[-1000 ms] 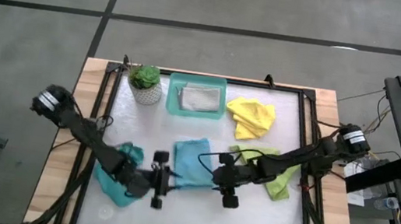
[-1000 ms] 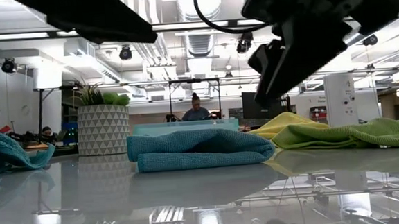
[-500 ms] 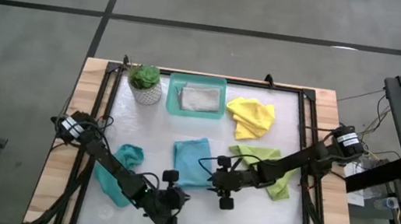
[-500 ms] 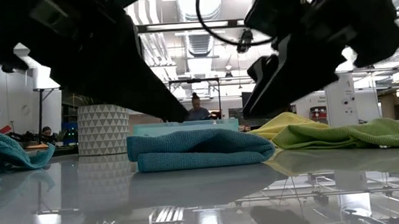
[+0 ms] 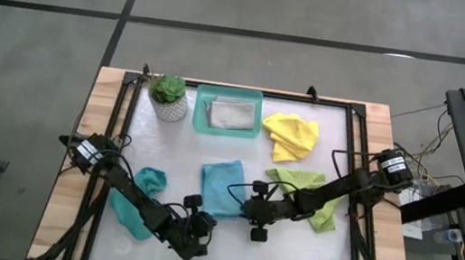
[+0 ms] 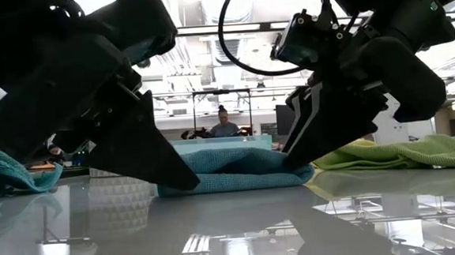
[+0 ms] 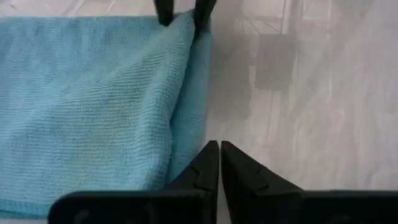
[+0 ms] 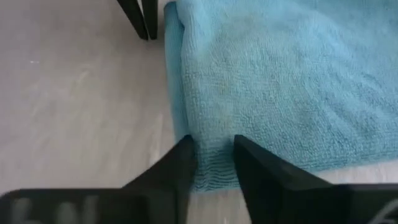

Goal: Fold microfiber towels
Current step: Fold the blue microfiber cloth

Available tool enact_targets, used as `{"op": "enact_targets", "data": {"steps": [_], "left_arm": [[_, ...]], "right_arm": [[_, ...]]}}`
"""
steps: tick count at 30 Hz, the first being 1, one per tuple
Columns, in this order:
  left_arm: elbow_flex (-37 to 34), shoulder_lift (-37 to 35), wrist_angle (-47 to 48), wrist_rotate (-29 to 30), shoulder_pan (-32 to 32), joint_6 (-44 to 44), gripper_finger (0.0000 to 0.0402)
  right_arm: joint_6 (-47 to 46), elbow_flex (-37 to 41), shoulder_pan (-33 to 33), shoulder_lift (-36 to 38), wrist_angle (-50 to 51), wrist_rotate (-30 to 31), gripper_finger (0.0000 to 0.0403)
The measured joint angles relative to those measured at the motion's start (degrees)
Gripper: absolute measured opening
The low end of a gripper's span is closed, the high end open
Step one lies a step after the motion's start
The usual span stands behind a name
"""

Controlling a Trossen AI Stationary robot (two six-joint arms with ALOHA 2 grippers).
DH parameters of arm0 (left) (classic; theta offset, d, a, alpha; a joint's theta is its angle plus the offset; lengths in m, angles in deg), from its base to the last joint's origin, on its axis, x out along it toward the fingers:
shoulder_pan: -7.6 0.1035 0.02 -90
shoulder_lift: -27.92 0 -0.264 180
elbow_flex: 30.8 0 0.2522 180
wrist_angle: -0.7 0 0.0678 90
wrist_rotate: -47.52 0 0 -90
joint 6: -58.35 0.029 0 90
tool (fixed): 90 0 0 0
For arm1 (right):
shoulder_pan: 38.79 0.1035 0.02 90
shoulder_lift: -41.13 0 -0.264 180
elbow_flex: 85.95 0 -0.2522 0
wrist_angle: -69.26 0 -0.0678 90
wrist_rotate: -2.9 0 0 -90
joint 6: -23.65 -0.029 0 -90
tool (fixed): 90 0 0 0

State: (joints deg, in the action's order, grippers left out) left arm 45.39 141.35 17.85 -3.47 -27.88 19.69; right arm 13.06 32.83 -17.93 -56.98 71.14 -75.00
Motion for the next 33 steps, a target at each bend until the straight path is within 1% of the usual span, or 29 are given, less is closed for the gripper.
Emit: {"op": "enact_targets", "data": {"steps": [4,6,9,13,19,25,33], "left_arm": [[-0.02,-0.13,0.21,0.48,0.0,0.0,0.0003],[-0.02,-0.54,0.25,0.44,-0.02,0.0,0.0003],[0.0,-1.54,0.32,0.39,0.0,0.12,0.0003],[-0.19,-1.84,3.16,0.35,-0.02,-0.32,0.0003],[-1.07,-1.84,4.28,0.29,0.15,-4.48,0.0003],[-1.02,-1.92,7.26,-3.2,0.24,-7.9,0.0003],[-0.98,-1.95,7.4,-4.55,0.26,-8.02,0.0003]], "right_arm": [[0.07,0.0,0.0,0.0,-0.17,-0.04,0.0028],[0.06,0.0,0.0,0.0,-0.14,-0.07,0.0015],[-0.05,0.0,0.0,0.0,-0.2,-0.11,0.0013],[-0.02,0.0,0.0,0.14,-0.2,-0.48,0.0013],[-0.28,0.0,0.75,1.67,1.29,-2.16,0.0013],[-0.35,-0.03,1.53,3.34,3.81,-2.2,0.0012],[-1.65,-0.04,1.64,2.97,4.28,-2.82,0.0013]]}}
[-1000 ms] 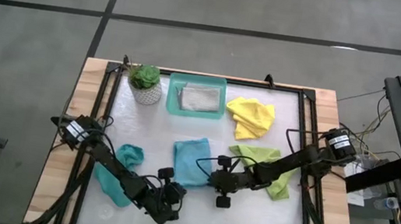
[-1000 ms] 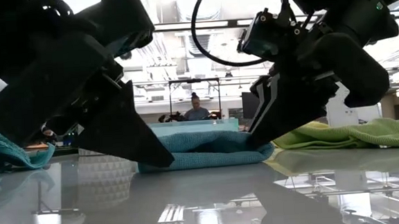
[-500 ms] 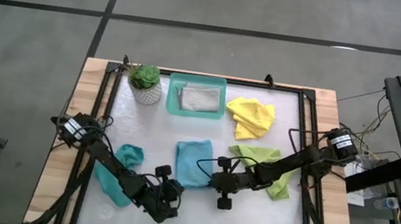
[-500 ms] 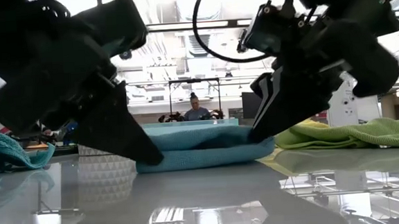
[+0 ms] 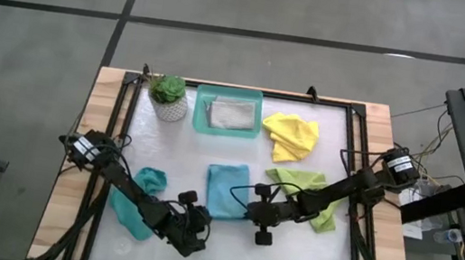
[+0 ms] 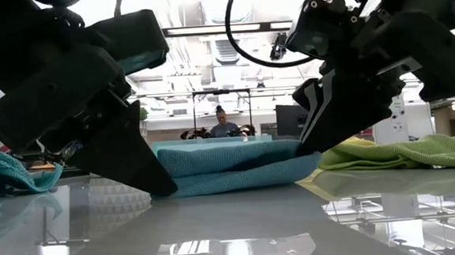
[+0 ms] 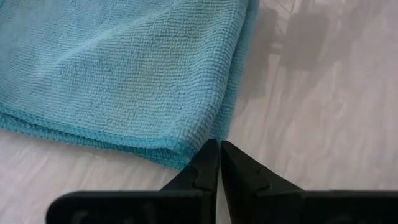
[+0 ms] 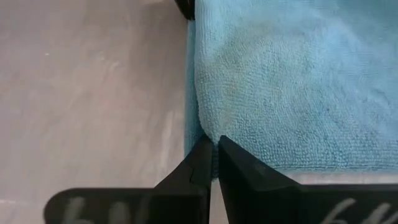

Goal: Fold microfiber towels
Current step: Fold the blue microfiber cloth

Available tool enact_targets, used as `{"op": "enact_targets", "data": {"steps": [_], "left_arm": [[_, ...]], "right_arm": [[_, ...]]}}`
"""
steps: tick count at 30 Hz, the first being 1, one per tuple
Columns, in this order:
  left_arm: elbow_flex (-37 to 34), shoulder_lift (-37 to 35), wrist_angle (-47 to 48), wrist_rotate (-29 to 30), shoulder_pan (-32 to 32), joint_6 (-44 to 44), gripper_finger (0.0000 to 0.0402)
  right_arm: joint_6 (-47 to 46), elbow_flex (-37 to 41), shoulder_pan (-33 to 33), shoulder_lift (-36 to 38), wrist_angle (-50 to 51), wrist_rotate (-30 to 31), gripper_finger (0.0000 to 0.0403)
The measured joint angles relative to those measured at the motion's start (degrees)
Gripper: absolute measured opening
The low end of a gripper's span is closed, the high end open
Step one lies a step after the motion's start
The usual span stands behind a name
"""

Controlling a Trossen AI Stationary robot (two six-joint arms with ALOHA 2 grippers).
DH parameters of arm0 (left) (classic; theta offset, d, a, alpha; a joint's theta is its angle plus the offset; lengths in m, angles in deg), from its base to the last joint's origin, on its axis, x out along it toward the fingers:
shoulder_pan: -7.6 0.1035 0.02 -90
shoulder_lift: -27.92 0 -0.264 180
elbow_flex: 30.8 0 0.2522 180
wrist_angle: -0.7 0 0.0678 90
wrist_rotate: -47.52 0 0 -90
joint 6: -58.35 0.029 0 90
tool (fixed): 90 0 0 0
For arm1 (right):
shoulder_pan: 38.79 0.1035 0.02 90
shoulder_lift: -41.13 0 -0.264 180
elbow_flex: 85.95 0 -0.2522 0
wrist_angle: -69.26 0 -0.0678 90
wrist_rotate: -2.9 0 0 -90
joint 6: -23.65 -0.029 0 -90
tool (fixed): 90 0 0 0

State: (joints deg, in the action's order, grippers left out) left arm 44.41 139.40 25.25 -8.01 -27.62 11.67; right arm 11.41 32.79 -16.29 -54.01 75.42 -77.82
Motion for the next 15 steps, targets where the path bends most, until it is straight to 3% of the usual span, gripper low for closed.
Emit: {"op": "enact_targets", "data": {"steps": [6,15], "left_arm": [[0.17,-1.31,0.54,-3.23,-0.11,1.61,0.0003],[0.24,-5.73,5.45,-7.44,-0.15,2.53,0.0003]], "right_arm": [[-0.24,0.0,-0.02,0.0,-0.58,-1.51,0.0022],[-1.41,-1.52,0.02,0.07,-0.35,-5.9,0.0112]]}}
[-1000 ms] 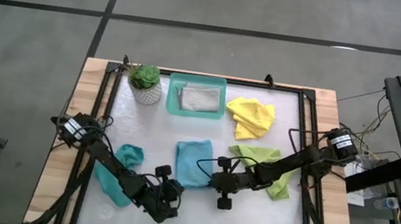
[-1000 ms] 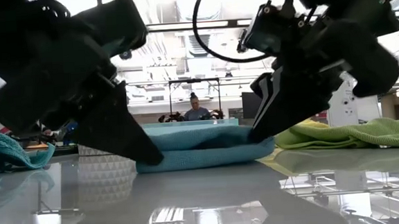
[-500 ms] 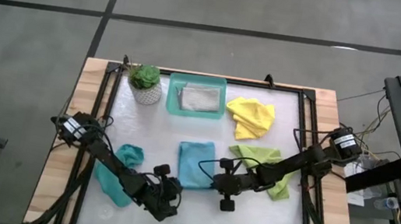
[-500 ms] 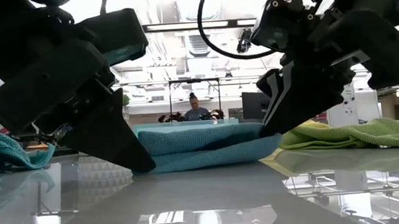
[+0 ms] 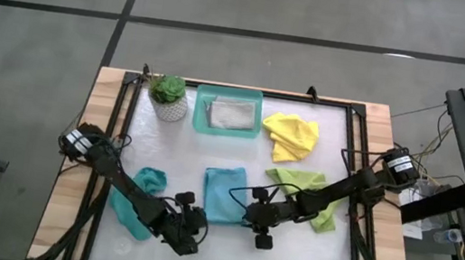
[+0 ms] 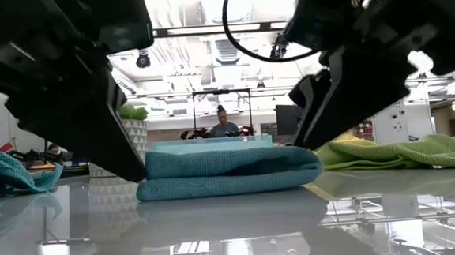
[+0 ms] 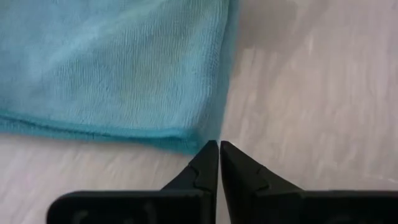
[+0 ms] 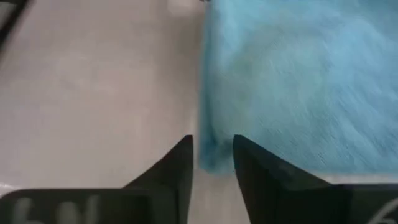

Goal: Fold microfiber towels
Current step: Fold the blue microfiber cloth

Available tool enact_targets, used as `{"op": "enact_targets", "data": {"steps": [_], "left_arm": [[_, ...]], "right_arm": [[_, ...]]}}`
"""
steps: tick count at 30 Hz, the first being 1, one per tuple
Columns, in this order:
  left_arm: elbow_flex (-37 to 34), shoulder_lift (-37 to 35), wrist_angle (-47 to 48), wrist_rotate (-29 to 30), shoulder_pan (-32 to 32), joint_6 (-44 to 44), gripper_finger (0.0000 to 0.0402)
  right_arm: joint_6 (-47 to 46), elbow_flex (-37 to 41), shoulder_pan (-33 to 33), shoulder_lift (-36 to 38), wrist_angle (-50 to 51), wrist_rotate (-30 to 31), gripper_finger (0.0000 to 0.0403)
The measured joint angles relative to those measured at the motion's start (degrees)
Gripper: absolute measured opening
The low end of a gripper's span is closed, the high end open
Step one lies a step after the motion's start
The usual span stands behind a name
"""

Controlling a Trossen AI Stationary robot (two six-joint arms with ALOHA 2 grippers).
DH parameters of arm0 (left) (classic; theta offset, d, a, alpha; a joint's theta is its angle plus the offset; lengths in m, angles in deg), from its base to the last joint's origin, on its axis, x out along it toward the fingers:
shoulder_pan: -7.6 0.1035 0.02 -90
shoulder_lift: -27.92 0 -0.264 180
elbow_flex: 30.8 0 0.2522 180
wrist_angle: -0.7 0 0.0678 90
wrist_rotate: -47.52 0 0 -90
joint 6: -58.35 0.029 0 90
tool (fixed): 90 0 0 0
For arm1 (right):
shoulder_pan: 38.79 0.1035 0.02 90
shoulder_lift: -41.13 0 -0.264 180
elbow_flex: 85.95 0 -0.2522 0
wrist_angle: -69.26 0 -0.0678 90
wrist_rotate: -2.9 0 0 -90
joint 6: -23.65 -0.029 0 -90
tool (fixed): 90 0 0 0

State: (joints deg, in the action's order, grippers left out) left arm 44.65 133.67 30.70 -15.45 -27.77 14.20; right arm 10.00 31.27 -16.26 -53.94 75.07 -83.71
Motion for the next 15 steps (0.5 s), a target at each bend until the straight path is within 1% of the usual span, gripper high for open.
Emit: {"op": "enact_targets", "data": {"steps": [2,4,6,8,11,13,15], "left_arm": [[0.05,-1.44,0.16,-2.28,0.02,0.52,0.0003],[0.13,-3.03,-0.21,-4.32,0.0,1.53,0.0003],[0.2,-4.36,-0.22,-4.24,-0.04,2.97,0.0003],[0.2,-5.0,-1.05,-1.95,-0.09,5.53,0.0003],[0.11,-4.73,-2.9,4.56,0.51,8.97,0.0003],[-0.02,-3.41,-4.68,5.96,1.45,10.38,0.0003],[-0.36,-1.59,-5.86,6.19,2.54,10.44,0.0003]], "right_arm": [[0.25,-1.38,0.0,0.34,1.88,-1.83,0.013],[1.26,-3.0,0.0,1.13,5.89,-2.36,0.0144],[2.62,-4.59,0.0,2.27,9.71,-2.18,0.0152],[3.86,-5.33,-0.03,3.78,11.48,-0.82,0.0154],[7.13,-5.21,-0.42,5.51,11.49,5.08,0.014],[9.37,-5.03,-1.29,5.77,11.39,9.46,0.012],[11.28,-4.43,-2.9,5.52,9.48,11.84,0.0092]]}}
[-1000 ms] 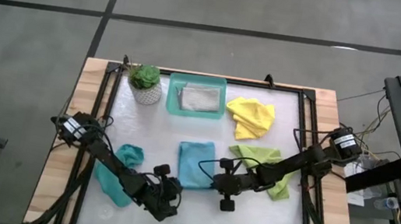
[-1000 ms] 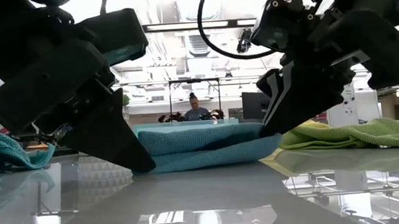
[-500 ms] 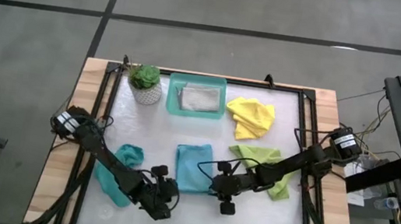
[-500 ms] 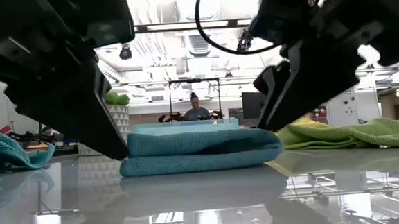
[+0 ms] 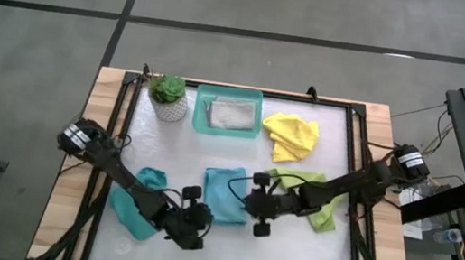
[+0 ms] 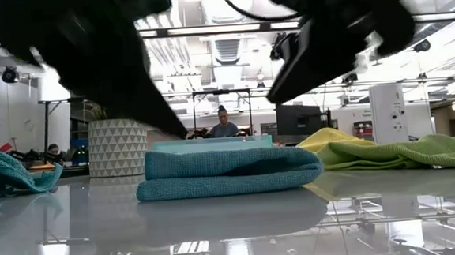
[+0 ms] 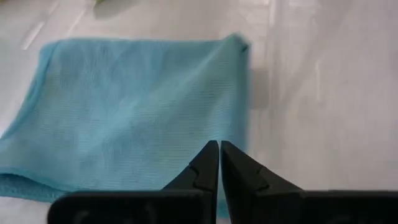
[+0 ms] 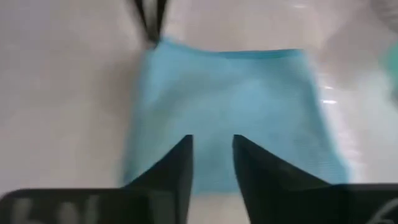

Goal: Fold microfiber towels
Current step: Fold the blue microfiber cloth

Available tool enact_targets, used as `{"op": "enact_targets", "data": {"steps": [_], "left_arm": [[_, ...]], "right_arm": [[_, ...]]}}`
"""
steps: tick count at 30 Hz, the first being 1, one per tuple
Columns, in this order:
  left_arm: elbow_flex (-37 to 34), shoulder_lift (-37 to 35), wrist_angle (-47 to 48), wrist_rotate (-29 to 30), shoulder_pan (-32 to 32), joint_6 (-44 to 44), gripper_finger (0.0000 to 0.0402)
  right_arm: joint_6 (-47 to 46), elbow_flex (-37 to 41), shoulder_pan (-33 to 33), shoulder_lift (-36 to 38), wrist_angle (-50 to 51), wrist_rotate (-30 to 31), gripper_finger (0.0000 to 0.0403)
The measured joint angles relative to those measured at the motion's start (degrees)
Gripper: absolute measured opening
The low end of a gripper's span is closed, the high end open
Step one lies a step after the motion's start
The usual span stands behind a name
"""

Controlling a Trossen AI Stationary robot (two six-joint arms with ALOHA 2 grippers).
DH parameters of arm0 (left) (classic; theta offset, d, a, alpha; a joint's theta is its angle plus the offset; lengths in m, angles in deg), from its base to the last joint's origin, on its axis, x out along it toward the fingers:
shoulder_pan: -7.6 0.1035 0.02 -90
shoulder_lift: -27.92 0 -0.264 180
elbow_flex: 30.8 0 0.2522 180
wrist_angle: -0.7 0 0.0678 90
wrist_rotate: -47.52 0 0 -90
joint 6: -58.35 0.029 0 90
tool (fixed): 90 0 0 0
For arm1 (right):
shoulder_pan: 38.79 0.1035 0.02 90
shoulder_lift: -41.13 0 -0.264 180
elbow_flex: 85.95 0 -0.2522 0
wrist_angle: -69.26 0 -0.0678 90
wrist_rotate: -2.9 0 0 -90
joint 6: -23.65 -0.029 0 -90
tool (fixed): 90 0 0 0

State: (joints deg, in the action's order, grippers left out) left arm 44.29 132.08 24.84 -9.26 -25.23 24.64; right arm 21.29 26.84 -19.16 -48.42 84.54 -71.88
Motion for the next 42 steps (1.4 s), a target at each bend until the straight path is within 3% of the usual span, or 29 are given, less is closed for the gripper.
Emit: {"op": "enact_targets", "data": {"steps": [5,9,16,23,29,33,37,42], "left_arm": [[0.03,3.61,-1.24,-3.16,0.77,-0.53,0.0003],[0.03,3.97,-0.89,-6.93,0.74,-1.91,0.0003],[-0.75,3.72,-0.47,-8.92,0.76,-1.97,0.0003],[-0.89,1.64,0.05,-10.72,0.97,-1.57,0.0003],[-0.89,-2.54,7.56,-10.86,1.4,-1.88,0.0011],[-1.3,-6.09,12.01,-8.56,2.24,-0.26,0.0037],[-4.05,-8.62,12.74,-0.11,4.11,1.72,0.0068],[-9.37,-9.71,7.56,4.68,8.68,1.08,0.01]], "right_arm": [[2.24,2.44,-5.31,-3.85,-9.89,0.27,0.0018],[1.83,4.02,-9.69,-8.78,-17.88,0.22,0.0013],[0.17,4.14,-14.48,-14.31,-19.61,-0.28,0.0009],[0.94,4.11,-14.37,-12.73,-18.77,-0.21,0.0009],[0.78,4.11,-13.93,-7.63,-15.26,-0.32,0.0009],[0.86,4.16,-13.24,-4.64,-14.4,-0.68,0.0009],[0.87,4.56,-12.36,-3.68,-14.78,-0.67,0.0009],[0.74,6.51,-11.97,-3.95,-20.93,-0.69,0.0009]]}}
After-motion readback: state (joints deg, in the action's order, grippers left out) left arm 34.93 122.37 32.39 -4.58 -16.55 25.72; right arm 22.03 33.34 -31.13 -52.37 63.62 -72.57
